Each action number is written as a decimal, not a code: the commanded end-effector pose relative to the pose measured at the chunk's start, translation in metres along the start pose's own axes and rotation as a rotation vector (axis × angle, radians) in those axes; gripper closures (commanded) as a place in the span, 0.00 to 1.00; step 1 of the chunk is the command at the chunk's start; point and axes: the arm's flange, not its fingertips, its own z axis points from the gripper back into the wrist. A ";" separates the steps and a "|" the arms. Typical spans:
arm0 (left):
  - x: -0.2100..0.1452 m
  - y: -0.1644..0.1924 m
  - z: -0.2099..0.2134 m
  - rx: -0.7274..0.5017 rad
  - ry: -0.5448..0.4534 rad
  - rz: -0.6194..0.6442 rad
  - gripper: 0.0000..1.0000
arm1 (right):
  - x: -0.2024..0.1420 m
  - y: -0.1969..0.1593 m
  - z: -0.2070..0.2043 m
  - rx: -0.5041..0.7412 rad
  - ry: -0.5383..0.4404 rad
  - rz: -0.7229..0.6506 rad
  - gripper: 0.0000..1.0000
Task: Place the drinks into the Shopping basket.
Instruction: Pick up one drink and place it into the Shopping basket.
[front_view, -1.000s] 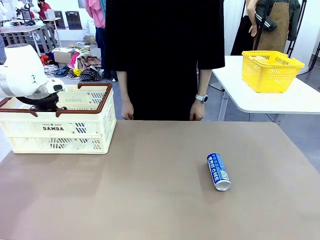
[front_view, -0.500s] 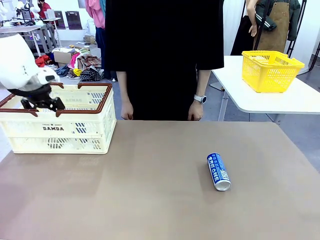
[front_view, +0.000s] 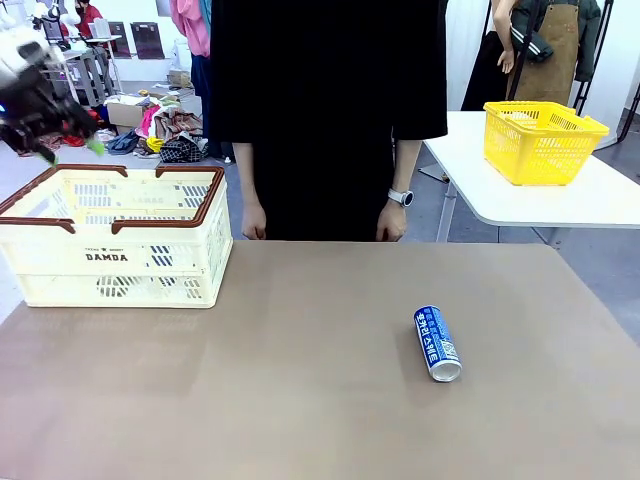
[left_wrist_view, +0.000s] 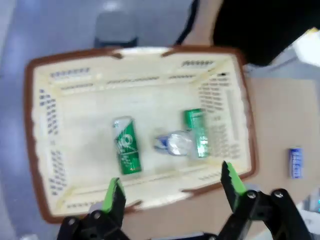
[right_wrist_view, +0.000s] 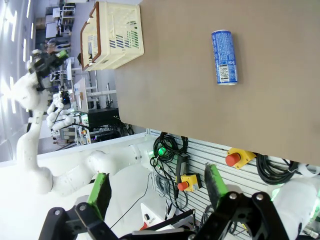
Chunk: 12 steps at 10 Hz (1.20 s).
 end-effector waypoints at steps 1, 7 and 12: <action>-0.033 -0.002 0.039 -0.220 -0.090 0.131 0.00 | 0.001 0.002 0.001 0.029 -0.002 0.025 0.00; -0.165 0.032 0.083 -1.003 -0.017 0.245 0.00 | 0.001 0.002 0.001 0.029 -0.002 0.025 0.00; -0.197 0.074 0.036 -1.046 0.100 0.301 0.00 | 0.001 0.002 0.001 0.029 -0.002 0.025 0.00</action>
